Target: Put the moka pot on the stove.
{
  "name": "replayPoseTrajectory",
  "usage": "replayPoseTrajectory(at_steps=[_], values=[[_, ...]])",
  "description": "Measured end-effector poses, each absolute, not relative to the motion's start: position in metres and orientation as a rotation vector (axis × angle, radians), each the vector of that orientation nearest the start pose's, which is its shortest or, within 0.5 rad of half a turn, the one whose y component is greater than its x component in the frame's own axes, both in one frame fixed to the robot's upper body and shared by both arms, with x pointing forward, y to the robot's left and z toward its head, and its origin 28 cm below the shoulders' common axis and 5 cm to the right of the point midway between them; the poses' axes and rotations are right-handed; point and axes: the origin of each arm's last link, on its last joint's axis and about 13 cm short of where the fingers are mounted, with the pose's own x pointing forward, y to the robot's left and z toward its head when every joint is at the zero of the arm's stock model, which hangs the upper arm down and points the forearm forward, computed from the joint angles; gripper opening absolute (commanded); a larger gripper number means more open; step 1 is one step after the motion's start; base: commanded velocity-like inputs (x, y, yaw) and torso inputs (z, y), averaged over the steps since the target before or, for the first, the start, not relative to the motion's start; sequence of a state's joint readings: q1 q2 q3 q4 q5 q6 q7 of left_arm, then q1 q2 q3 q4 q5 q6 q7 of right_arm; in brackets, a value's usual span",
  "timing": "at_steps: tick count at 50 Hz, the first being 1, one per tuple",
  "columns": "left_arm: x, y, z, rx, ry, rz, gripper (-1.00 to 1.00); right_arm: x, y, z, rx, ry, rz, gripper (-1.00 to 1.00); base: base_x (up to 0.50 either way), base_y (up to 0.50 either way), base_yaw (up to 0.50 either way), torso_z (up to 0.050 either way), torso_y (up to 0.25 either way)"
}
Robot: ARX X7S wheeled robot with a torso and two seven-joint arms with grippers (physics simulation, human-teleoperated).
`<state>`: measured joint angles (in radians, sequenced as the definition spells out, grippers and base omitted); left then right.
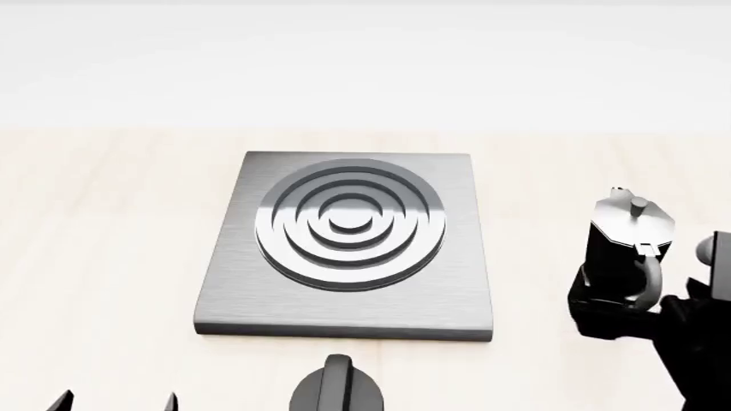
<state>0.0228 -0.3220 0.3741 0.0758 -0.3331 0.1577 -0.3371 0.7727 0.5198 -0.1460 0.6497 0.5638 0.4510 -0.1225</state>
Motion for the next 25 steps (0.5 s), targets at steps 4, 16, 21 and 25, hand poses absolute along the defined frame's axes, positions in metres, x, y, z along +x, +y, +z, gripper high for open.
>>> replayPoseTrajectory(at_steps=[4,16,21,25], values=[[0.1921,0.2034,0.0225,-0.072,-0.073,-0.038,1.00,0.3352,-0.2550,0.1009,0.138,0.304,-0.061,1.00,0.00,0.00,0.00,0.000,0.000],[0.1913,0.2034,0.0226,-0.073,-0.075,-0.038,1.00,0.3344,-0.2554,0.1021,0.135,0.301,-0.055,-1.00,0.00,0.00,0.00,0.000,0.000],[0.1910,0.2035,0.0226,-0.073,-0.075,-0.038,1.00,0.3337,-0.2560,0.1017,0.134,0.301,-0.055,-1.00,0.00,0.00,0.00,0.000,0.000],[0.1907,0.2036,0.0225,-0.073,-0.076,-0.038,1.00,0.3330,-0.2558,0.1014,0.128,0.302,-0.055,-1.00,0.00,0.00,0.00,0.000,0.000]])
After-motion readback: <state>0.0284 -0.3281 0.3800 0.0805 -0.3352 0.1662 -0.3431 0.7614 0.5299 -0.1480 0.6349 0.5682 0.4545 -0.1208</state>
